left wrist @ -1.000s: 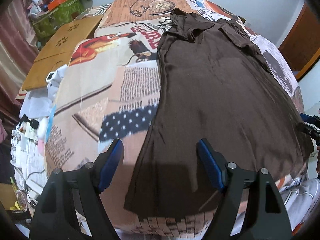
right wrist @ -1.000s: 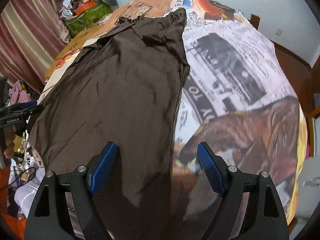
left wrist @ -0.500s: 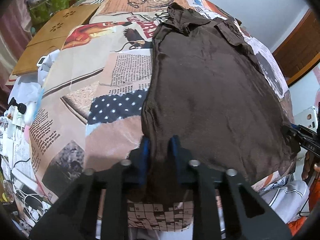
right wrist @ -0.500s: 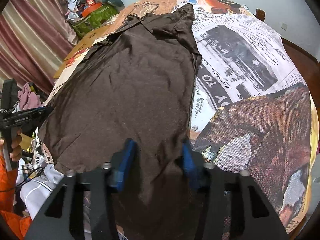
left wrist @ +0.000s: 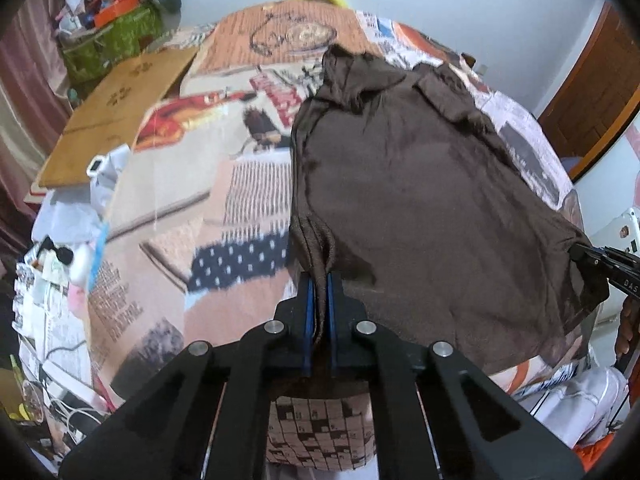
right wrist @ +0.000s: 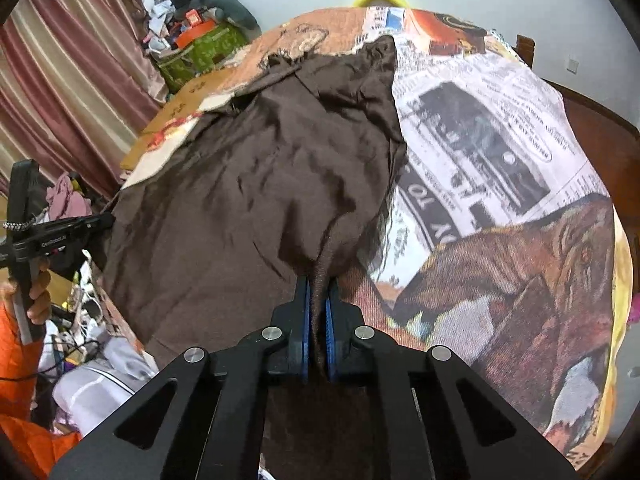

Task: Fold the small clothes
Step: 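Grasp the shirt hem with both grippers and lift it toward the collar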

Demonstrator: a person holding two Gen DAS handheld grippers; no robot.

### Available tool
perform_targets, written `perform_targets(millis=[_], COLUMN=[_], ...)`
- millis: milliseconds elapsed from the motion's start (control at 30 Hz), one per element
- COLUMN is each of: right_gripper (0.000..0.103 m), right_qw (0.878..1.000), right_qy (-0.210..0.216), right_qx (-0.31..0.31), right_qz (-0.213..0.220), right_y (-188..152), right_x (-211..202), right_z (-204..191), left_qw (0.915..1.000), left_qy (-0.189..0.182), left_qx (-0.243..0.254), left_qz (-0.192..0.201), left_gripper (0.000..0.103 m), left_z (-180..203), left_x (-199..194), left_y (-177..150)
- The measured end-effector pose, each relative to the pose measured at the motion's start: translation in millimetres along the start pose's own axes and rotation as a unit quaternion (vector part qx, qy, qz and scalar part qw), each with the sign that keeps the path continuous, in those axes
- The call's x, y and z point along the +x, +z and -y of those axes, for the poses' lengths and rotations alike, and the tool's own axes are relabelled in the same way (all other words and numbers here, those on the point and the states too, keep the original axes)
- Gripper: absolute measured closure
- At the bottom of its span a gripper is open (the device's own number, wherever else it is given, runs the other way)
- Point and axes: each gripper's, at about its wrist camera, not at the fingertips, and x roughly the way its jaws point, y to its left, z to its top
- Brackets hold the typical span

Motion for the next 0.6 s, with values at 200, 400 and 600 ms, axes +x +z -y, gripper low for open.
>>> perform_targets(millis=[200,400,600], right_gripper=[0.097,0.098,0.098], right_qw=[0.999,0.997,0.994], right_qy=[0.007,0.015,0.011], right_qx=[-0.005,-0.005,-0.014], right_qz=[0.041,0.076,0.106], right_y=[28.0,63.1,96.3], right_x=[-14.5,-22.0,-22.2], right_z=[-0.4,8.8,15.1], left_qw=[0.9989,0.9962,0.9934], left_qy=[0.014,0.021,0.024], left_qx=[0.024,0.046,0.058], left_qz=[0.038,0.071,0.096], left_gripper=[0.098,0.098,0.098], left_z=[11.1,20.8,26.6], left_x=[-10.7,-12.4,-3.8], left_y=[31.2,70.1,110.5])
